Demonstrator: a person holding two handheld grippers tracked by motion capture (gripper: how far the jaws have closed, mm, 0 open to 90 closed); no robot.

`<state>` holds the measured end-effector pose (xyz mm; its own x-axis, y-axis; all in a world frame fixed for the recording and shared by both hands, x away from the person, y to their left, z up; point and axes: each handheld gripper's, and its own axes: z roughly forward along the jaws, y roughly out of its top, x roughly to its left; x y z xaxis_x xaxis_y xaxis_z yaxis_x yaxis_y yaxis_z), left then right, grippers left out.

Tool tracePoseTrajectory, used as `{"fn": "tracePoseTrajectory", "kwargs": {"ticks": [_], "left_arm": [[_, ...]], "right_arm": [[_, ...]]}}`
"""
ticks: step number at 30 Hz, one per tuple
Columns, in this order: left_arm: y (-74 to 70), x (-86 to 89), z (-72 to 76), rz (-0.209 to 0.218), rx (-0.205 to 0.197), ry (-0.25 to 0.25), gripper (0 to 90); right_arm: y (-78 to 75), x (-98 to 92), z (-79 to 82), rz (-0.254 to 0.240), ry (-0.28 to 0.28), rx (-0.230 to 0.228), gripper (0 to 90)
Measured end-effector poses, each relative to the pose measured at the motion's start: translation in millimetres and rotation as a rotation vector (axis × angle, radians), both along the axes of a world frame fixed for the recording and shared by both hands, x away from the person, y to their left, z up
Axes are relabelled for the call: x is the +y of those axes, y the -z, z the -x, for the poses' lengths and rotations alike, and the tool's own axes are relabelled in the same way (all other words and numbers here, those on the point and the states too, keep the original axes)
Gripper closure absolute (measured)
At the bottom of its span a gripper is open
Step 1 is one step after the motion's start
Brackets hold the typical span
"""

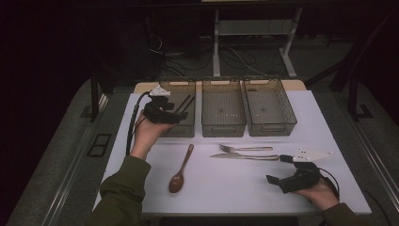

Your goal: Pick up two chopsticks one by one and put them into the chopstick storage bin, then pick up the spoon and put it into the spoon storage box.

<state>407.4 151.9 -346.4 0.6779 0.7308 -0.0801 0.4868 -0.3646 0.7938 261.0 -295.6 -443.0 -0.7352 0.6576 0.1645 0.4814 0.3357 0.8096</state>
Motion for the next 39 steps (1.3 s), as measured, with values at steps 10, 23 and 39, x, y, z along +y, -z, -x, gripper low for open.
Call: {"fn": "tracePoseTrajectory", "kwargs": {"ticks": [10, 23, 39], "left_arm": [[14.2, 3.5, 29.9, 0.009, -0.007, 0.002, 26.3], [42.2, 10.4, 65.0, 0.018, 0.038, 0.027, 44.6], [60.5, 6.8, 115.4, 0.015, 0.091, 0.116, 88.6]], "right_arm": [[0.2, 0.4, -0.1, 0.000, 0.000, 0.000, 0.9], [-0.6, -0.3, 0.6, -0.002, 0.001, 0.000, 0.9], [-0.5, 1.1, -0.1, 0.002, -0.008, 0.004, 0.9]]}}
